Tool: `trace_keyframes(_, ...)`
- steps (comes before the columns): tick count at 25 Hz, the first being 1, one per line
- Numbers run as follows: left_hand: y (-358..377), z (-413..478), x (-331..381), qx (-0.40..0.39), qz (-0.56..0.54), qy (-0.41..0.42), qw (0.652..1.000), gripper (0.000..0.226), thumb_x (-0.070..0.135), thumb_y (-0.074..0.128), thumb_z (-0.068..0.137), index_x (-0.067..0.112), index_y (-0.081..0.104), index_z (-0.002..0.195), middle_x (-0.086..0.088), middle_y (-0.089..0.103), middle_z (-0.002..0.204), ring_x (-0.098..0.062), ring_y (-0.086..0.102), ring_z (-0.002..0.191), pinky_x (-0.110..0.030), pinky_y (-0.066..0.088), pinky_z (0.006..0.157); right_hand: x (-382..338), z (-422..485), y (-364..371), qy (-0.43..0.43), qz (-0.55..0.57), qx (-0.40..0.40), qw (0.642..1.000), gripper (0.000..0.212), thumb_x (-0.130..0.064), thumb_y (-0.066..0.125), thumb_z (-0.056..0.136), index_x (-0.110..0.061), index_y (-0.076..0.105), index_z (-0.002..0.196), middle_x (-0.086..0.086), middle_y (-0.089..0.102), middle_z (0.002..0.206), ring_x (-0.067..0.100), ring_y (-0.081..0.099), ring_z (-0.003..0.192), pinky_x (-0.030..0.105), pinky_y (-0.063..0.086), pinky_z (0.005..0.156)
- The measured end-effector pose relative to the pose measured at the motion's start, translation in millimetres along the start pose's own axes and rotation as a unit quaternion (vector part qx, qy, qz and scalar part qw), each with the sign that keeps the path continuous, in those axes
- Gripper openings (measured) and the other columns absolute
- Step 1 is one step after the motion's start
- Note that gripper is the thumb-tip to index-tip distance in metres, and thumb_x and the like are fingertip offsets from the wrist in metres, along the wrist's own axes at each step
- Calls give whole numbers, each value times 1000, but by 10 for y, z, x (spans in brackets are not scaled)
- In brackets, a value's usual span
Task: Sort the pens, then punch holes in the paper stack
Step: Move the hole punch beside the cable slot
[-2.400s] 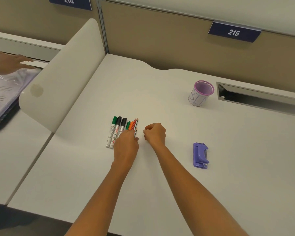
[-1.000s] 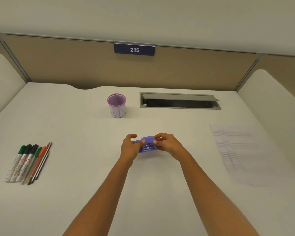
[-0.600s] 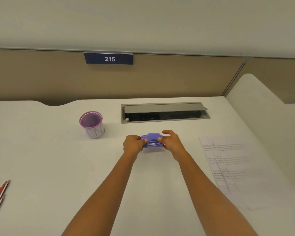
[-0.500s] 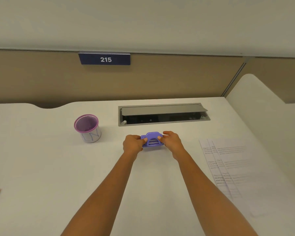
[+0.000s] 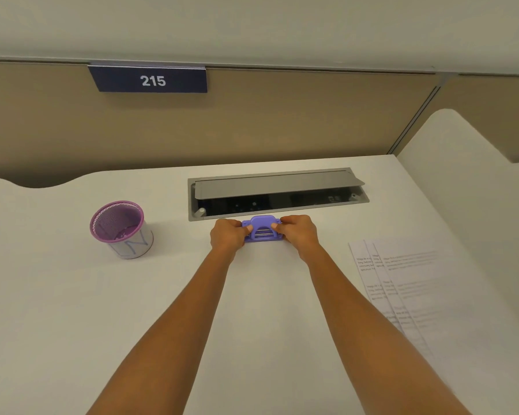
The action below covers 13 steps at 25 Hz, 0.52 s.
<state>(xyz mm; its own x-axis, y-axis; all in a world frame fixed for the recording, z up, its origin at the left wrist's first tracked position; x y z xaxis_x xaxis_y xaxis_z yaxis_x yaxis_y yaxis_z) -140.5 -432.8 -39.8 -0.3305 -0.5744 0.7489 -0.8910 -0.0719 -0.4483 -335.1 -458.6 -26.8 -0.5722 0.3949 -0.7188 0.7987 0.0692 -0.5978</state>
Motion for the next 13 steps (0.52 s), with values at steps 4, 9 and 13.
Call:
trace_keyframes(4,20,29,-23,7,3,5,1000,42,31,64,88,2,64,119,-18,67,113,-31,65,101,-39,53,95,-42,34,8,1,-32,7,999,46,-32,68,87,-2,63,123,16,67,122,29,65,106,32,50,92)
trace_keyframes(9,23,25,-75,26,-20,9,999,44,30,67,87,2,64,120,-18,68,116,-32,65,101,-40,52,96,-125,-21,12,2,-65,42,997,40,-30,66,89,-2,65,118,16,69,115,27,66,101,29,50,86)
trace_keyframes(13,-33,-78,-122,54,-43,-1,998,46,27,68,86,4,60,126,-16,65,123,-31,64,107,-42,49,100,-116,-146,-6,-3,-19,59,998,40,-23,64,92,-3,61,125,16,66,124,28,64,109,32,50,94)
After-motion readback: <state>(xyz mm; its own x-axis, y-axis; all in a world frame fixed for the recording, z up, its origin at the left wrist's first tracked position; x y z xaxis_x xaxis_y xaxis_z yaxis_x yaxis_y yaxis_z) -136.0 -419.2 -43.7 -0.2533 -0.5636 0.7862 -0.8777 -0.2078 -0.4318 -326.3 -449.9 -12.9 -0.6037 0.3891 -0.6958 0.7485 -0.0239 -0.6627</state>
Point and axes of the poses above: each hand's wrist, its own z-axis towards the middle knuckle, its own y-axis out of the palm, x = y × z, the point moved 8 cm from there along z, towards the middle knuckle
